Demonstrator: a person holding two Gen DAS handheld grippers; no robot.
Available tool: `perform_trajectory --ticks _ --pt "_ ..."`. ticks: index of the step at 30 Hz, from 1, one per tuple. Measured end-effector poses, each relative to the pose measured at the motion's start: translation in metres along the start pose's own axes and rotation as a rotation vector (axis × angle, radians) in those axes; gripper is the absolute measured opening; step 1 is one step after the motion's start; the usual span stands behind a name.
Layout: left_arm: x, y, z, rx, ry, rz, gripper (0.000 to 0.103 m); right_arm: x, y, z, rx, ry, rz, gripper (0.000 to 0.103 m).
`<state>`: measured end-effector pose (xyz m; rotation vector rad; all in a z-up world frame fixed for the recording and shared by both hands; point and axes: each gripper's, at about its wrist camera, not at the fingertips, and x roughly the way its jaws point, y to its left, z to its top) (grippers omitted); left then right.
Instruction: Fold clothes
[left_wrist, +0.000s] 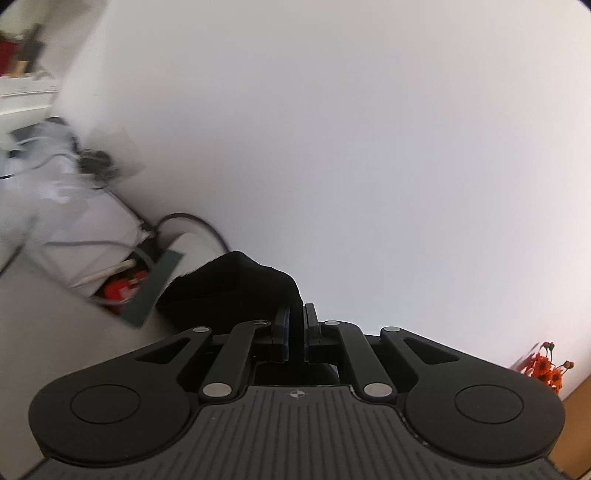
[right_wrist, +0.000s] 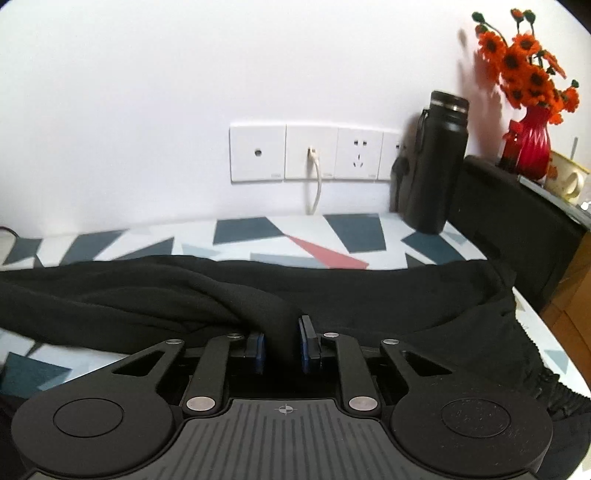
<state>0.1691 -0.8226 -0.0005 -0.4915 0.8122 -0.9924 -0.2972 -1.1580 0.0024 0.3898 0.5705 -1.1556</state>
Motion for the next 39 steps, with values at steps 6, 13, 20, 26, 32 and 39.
perform_trajectory --ticks 6,13,20,26,32,39 --pt "-0.015 0.041 -0.042 -0.072 0.085 0.141 0.007 0.015 -0.004 -0.015 -0.031 0.178 0.033 0.022" --pt "-0.019 0.06 -0.053 -0.112 0.093 0.185 0.007 0.001 -0.005 -0.026 -0.026 0.161 0.045 0.016" --pt "-0.013 0.054 -0.049 -0.069 0.099 0.197 0.008 -0.006 -0.014 -0.031 0.016 0.158 0.053 0.016" --pt "-0.014 0.052 -0.047 -0.017 0.124 0.277 0.042 -0.01 -0.02 -0.033 0.083 0.154 0.043 0.035" --pt "-0.026 0.035 -0.039 0.096 0.074 0.318 0.061 -0.016 -0.021 -0.017 0.119 0.104 0.007 0.067" --pt "-0.024 -0.004 -0.034 0.187 0.028 0.243 0.082 -0.036 -0.024 0.028 0.161 -0.064 -0.053 0.096"
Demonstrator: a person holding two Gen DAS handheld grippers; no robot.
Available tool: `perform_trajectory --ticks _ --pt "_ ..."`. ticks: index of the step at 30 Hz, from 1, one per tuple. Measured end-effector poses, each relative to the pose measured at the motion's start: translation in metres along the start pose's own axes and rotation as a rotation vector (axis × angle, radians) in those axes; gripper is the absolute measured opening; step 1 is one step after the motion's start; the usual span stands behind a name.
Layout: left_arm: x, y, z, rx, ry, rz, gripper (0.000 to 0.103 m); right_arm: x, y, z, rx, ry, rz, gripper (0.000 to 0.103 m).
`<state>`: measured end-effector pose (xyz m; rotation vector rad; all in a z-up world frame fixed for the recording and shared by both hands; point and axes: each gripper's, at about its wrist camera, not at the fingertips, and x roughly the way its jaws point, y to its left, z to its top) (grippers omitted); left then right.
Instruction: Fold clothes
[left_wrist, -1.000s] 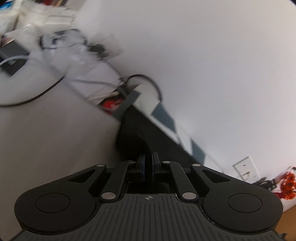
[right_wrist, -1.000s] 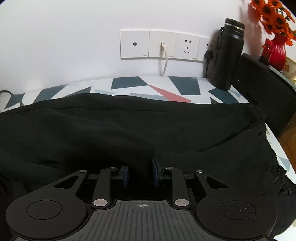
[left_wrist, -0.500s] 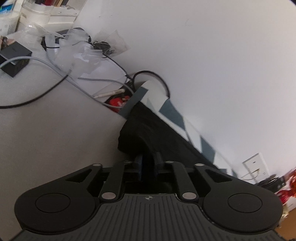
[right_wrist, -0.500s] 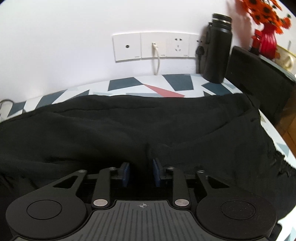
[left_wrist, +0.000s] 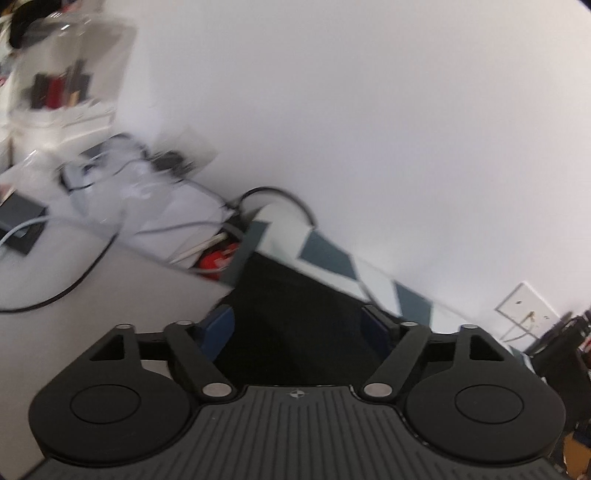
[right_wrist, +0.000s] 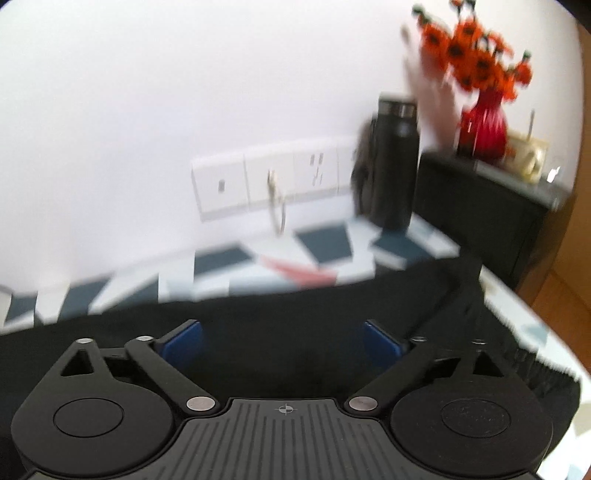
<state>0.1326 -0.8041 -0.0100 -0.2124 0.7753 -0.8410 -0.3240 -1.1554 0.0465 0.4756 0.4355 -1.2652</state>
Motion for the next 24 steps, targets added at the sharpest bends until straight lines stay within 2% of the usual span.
perform_trajectory --ticks 2,7,13,17,20,24 --pt "-0.001 -0.011 0.004 0.012 -0.025 -0.022 0.086 -0.007 0.001 0.014 0.002 -0.057 -0.015 0.101" --pt "-0.003 -0.038 0.014 0.052 -0.089 -0.066 0.095 -0.029 -0.004 0.043 -0.002 -0.201 -0.081 0.102" --pt "-0.005 -0.069 0.017 0.222 -0.158 0.018 0.102 -0.051 -0.027 0.064 0.034 -0.329 -0.11 0.102" --pt "-0.001 -0.082 0.017 0.298 -0.149 0.011 0.102 -0.059 -0.032 0.083 0.049 -0.351 -0.065 0.102" --pt "0.006 -0.087 0.024 0.291 -0.134 -0.024 0.102 -0.063 -0.029 0.098 0.047 -0.357 -0.041 0.102" --pt "0.014 -0.102 0.046 0.324 -0.176 -0.045 0.102 -0.063 -0.016 0.12 0.003 -0.393 -0.024 0.102"
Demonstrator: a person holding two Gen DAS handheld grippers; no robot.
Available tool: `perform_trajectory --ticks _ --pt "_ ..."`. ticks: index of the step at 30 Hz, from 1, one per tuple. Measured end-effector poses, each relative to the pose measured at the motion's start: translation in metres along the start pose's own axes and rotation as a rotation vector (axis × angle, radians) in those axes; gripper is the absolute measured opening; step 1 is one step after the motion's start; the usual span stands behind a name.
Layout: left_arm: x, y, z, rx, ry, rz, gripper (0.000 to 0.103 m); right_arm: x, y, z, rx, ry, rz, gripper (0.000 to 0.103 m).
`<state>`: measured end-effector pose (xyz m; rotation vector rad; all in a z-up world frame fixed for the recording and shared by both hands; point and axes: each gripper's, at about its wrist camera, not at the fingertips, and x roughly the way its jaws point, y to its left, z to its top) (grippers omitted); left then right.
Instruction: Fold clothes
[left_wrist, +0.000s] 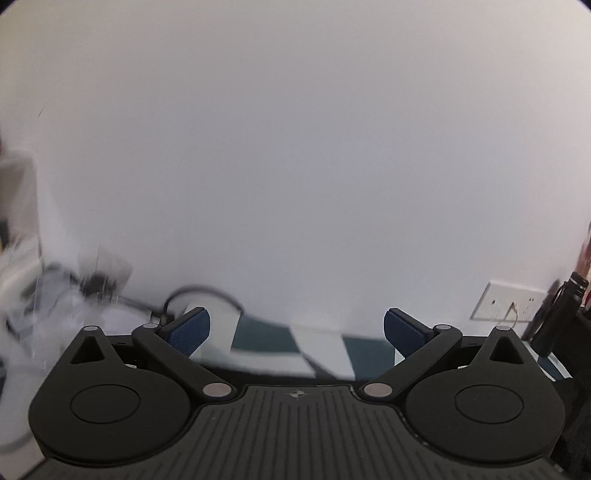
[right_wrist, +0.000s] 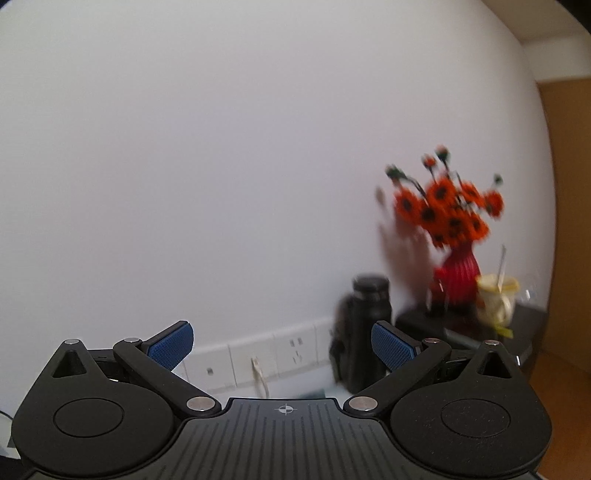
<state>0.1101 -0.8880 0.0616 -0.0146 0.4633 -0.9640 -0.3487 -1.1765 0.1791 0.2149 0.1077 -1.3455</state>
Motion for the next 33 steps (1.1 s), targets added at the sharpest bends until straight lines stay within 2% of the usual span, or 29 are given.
perform_trajectory --ticks 3,9,12,14,17,19,23,25,28,33 --pt "0.005 -0.008 0.022 0.035 -0.058 0.008 0.102 0.006 0.011 0.016 -0.06 -0.068 0.002 0.102" --pt "0.003 -0.015 0.063 0.026 -0.155 0.012 0.103 0.011 0.026 0.051 -0.118 -0.182 0.022 0.102" --pt "0.003 -0.014 0.078 0.016 -0.165 0.007 0.103 0.009 0.032 0.067 -0.136 -0.22 0.026 0.102" --pt "0.003 -0.008 0.081 -0.013 -0.141 -0.042 0.103 0.005 0.032 0.067 -0.133 -0.211 0.043 0.102" --pt "0.007 0.001 0.071 -0.003 -0.101 -0.118 0.103 0.012 0.035 0.049 -0.153 -0.134 0.081 0.102" --pt "0.013 0.008 0.058 0.031 -0.074 -0.126 0.103 0.021 0.038 0.03 -0.187 -0.064 0.098 0.102" --pt "0.036 0.03 0.027 0.037 0.043 -0.088 0.102 0.056 0.048 -0.032 -0.236 0.125 0.161 0.1" --pt "0.052 0.047 0.013 0.023 0.116 -0.06 0.094 0.076 0.056 -0.062 -0.262 0.211 0.183 0.091" --pt "0.076 0.076 -0.006 -0.009 0.224 -0.042 0.081 0.104 0.067 -0.101 -0.271 0.305 0.179 0.088" --pt "0.108 0.122 -0.038 -0.11 0.37 -0.056 0.081 0.135 0.069 -0.145 -0.192 0.439 0.135 0.088"
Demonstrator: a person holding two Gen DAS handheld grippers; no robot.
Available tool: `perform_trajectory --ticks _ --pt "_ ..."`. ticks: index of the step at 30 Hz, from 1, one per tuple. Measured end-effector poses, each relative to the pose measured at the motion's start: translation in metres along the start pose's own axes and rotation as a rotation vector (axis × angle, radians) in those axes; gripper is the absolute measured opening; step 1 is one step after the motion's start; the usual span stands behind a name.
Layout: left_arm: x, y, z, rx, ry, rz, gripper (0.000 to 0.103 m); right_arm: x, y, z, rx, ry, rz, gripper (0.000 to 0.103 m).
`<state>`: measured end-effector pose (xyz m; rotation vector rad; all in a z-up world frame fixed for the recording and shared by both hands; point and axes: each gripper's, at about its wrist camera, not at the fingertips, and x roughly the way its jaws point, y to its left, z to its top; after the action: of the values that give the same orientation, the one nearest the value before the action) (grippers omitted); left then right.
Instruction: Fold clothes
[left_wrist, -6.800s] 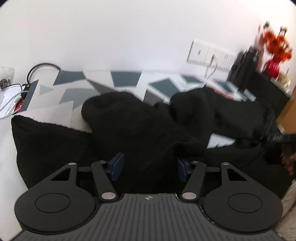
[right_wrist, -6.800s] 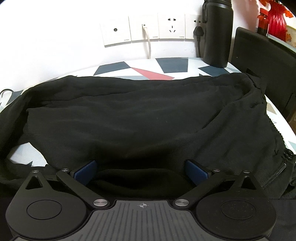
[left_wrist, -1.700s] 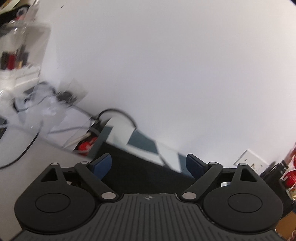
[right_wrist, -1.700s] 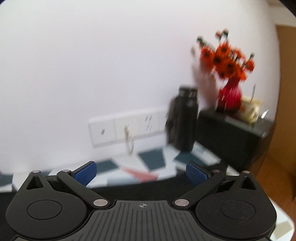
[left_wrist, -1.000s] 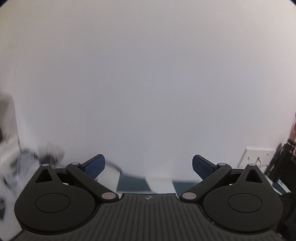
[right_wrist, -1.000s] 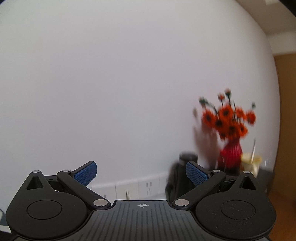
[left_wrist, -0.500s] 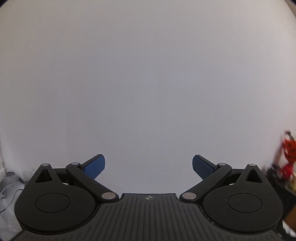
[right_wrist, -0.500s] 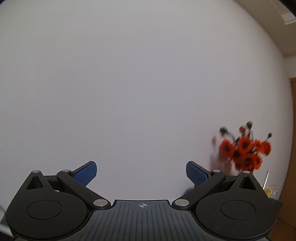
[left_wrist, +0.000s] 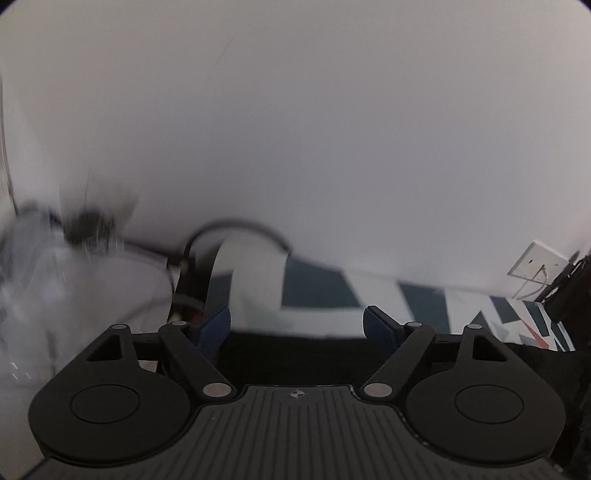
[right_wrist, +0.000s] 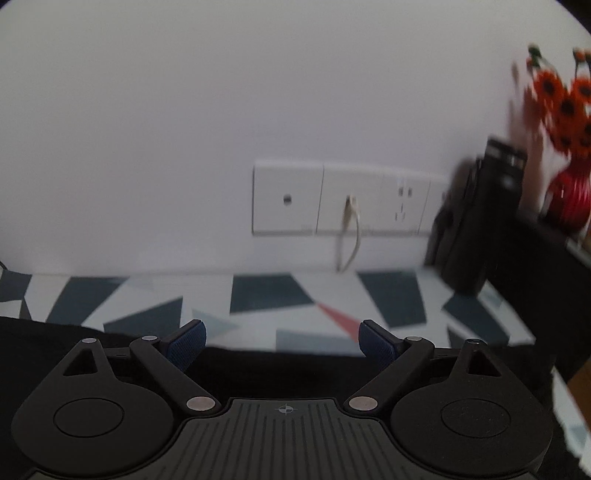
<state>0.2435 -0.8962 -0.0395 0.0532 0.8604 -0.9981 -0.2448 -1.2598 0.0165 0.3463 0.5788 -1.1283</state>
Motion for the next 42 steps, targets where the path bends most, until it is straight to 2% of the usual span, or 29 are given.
perform_trajectory --ticks 6,10,15,17,19,21,24,28,31,36,42 --pt "0.035 0.045 -0.011 -0.23 0.125 -0.072 0.081 0.015 0.007 -0.028 0.006 0.082 -0.014 0.089" --pt "0.048 0.057 -0.021 -0.337 0.218 -0.198 0.08 0.02 0.011 -0.038 0.033 0.116 -0.024 0.089" --pt "0.043 0.06 -0.024 -0.35 0.227 -0.251 0.08 0.025 0.013 -0.041 0.038 0.134 -0.017 0.089" --pt "0.04 0.06 -0.022 -0.317 0.216 -0.228 0.081 0.026 0.015 -0.043 0.036 0.141 -0.015 0.089" --pt "0.04 0.061 -0.021 -0.272 0.207 -0.171 0.081 0.027 0.016 -0.044 0.033 0.146 -0.014 0.089" --pt "0.043 0.063 -0.022 -0.269 0.212 -0.152 0.081 0.028 0.018 -0.045 0.03 0.151 -0.016 0.089" --pt "0.045 0.063 -0.026 -0.31 0.231 -0.2 0.081 0.027 0.019 -0.046 0.024 0.153 -0.017 0.09" --pt "0.039 0.057 -0.029 -0.292 0.271 -0.206 0.081 0.025 0.018 -0.047 0.029 0.151 -0.016 0.092" --pt "0.03 0.062 -0.034 -0.333 0.292 -0.22 0.081 0.025 0.016 -0.049 0.039 0.155 -0.015 0.092" --pt "0.014 0.071 -0.045 -0.418 0.319 -0.304 0.081 0.025 0.017 -0.052 0.042 0.161 -0.011 0.092" --pt "-0.004 0.067 -0.042 -0.491 0.25 -0.449 0.081 0.023 0.021 -0.052 0.039 0.165 -0.006 0.092"
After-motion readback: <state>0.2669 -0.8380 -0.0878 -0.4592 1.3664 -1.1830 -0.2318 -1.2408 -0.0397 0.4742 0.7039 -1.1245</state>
